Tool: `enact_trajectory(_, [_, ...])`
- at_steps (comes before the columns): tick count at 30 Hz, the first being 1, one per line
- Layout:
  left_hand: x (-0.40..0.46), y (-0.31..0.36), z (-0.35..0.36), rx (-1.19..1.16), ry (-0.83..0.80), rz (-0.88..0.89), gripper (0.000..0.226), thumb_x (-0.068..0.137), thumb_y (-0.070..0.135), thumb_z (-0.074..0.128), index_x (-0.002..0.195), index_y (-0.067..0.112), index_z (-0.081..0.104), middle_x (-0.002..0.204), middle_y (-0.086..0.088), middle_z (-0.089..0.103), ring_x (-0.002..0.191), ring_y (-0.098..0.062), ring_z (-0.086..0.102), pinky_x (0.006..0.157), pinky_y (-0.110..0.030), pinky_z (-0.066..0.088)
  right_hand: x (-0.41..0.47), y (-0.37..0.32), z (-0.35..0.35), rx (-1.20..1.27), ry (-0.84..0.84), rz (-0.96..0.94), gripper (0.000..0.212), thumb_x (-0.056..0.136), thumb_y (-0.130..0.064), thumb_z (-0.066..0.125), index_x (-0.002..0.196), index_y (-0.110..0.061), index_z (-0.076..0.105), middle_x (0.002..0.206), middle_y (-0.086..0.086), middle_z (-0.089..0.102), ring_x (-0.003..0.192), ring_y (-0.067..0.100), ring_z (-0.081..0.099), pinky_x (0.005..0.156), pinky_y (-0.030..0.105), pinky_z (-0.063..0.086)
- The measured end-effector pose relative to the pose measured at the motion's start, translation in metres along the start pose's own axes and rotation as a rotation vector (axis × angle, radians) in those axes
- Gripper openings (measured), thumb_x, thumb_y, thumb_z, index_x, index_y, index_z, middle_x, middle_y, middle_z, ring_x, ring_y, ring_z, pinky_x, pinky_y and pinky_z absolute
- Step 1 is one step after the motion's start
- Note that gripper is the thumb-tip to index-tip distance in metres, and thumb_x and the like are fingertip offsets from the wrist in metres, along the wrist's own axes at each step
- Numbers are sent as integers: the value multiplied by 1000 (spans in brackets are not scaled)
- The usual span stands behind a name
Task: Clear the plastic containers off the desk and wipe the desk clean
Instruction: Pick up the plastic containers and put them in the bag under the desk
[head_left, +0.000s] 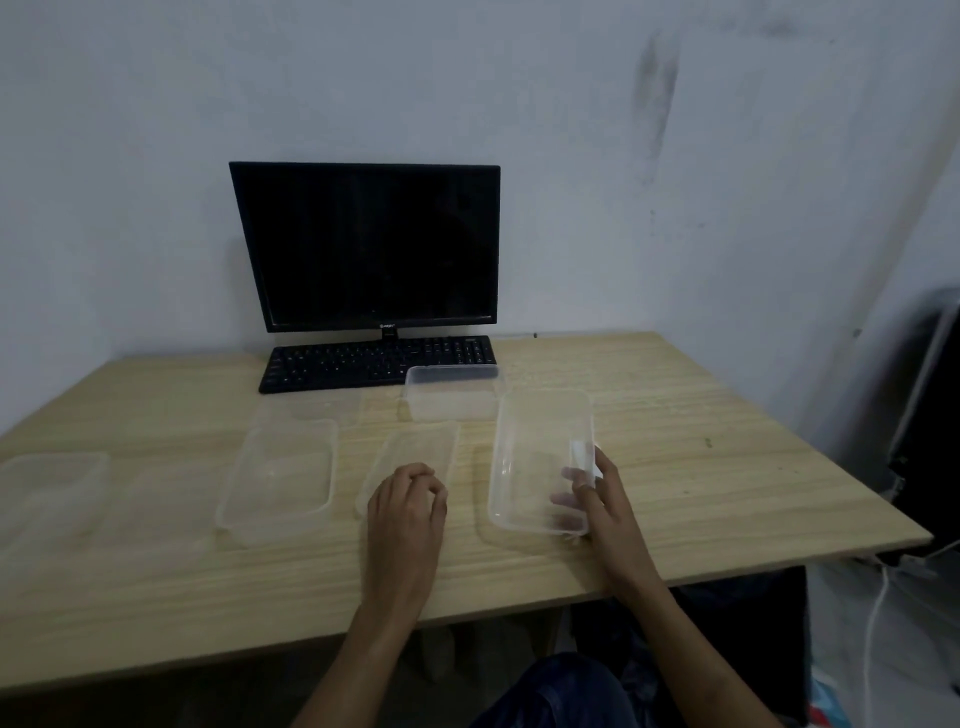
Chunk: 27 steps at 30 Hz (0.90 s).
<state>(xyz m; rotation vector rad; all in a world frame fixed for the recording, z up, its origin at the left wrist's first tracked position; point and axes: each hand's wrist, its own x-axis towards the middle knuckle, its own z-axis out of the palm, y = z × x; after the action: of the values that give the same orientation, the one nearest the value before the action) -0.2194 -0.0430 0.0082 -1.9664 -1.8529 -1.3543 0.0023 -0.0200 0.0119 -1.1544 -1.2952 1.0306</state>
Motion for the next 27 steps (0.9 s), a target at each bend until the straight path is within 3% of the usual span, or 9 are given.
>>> enact_trajectory(4, [5, 5, -24, -122, 84, -80, 6, 90, 14, 60, 94, 17, 62, 107, 11, 50, 100, -4, 46, 87, -20, 39, 0, -1, 1, 26, 0, 8, 47, 101, -21, 43, 146, -29, 32, 124, 0, 57, 97, 19, 67, 79, 49, 58])
enact_trajectory(8, [16, 13, -50, -433, 71, -296, 5, 96, 18, 54, 97, 19, 59, 111, 12, 53, 106, -3, 50, 84, -8, 35, -2, -4, 2, 51, 21, 8, 49, 101, -25, 44, 147, -27, 30, 124, 1, 57, 97, 21, 67, 78, 45, 59])
enact_trajectory(11, [23, 18, -66, -707, 71, -472, 13, 99, 23, 50, 104, 18, 60, 112, 12, 63, 105, 2, 56, 85, -14, 42, -2, -4, 2, 67, 32, 9, 50, 100, -27, 45, 148, -26, 30, 124, 2, 57, 96, 21, 68, 78, 45, 58])
enact_trajectory(15, [26, 20, -77, -993, 134, -629, 14, 100, 20, 46, 101, 13, 59, 111, 1, 69, 109, -12, 63, 94, -32, 48, -1, -3, 2, 65, 34, 11, 50, 100, -27, 46, 148, -27, 30, 124, 1, 57, 95, 19, 68, 78, 43, 59])
enact_trajectory(22, [33, 35, -74, -1605, 75, -998, 18, 103, 16, 39, 103, 14, 57, 115, -2, 66, 109, -16, 61, 88, -34, 47, -2, -8, 7, 66, 11, -29, 50, 98, -35, 47, 146, -33, 31, 124, -4, 59, 97, 16, 68, 80, 40, 58])
enact_trajectory(27, [27, 52, -56, -1818, -40, -1169, 17, 102, 18, 42, 101, 13, 58, 112, -1, 67, 105, -15, 60, 94, -34, 44, -11, -17, 16, 181, -41, -21, 54, 92, -44, 45, 144, -35, 32, 125, -6, 57, 100, 16, 67, 78, 32, 57])
